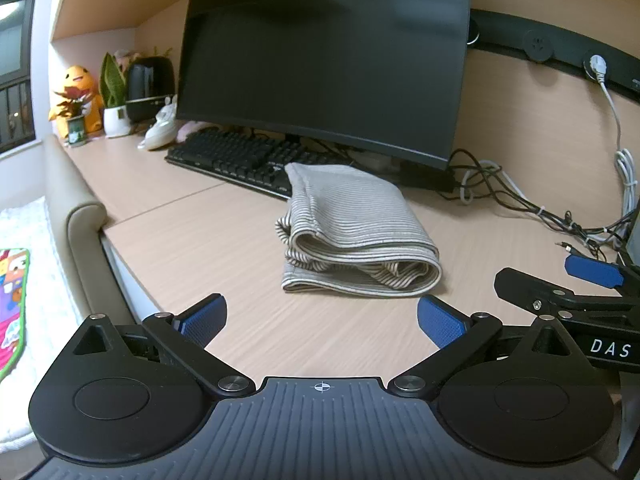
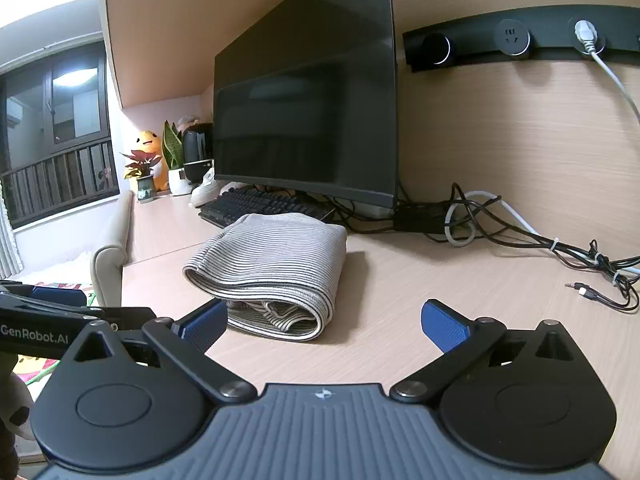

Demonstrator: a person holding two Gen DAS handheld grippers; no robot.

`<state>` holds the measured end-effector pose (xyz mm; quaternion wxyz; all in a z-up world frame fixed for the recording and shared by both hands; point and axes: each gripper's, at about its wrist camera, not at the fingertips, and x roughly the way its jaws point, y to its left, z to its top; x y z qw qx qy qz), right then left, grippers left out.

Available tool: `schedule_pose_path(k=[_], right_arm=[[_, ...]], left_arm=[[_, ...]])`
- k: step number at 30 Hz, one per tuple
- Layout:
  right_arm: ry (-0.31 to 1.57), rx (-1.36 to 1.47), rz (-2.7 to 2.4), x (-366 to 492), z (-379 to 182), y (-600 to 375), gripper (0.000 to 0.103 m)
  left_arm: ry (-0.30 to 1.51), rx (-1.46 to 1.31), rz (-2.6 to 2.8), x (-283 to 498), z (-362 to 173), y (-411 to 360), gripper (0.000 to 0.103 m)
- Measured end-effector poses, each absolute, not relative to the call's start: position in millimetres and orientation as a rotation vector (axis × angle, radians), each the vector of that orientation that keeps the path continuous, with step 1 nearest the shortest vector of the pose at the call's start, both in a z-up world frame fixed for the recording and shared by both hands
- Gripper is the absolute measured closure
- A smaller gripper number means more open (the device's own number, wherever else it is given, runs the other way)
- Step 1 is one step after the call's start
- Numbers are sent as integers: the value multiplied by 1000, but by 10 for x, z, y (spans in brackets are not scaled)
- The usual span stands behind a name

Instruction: Fold clothes

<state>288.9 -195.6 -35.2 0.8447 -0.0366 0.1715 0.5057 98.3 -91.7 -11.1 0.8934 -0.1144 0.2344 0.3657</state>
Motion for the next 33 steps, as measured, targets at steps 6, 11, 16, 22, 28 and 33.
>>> schedule_pose_path(k=[6, 11, 16, 22, 28, 33], right_arm=[[364, -77, 1069, 2886, -358, -1946, 0], [367, -75, 1072, 2891, -361, -1947, 0], [373, -73, 1074, 2905, -362, -1947, 0], [377, -67, 1073, 2904, -364, -1951, 0], [381, -59, 1066, 2903, -363, -1956, 0], [384, -56, 1065, 2916, -367, -1963, 0]], left_arm=[[485, -238, 759, 961, -112, -923, 0], [484, -238, 760, 949, -114, -921, 0], [486, -240, 761, 949, -113, -923, 0], [487, -240, 767, 947, -100, -954, 0], [489, -234, 762, 977, -84, -939, 0], [492, -236, 758, 994, -82, -921, 0]])
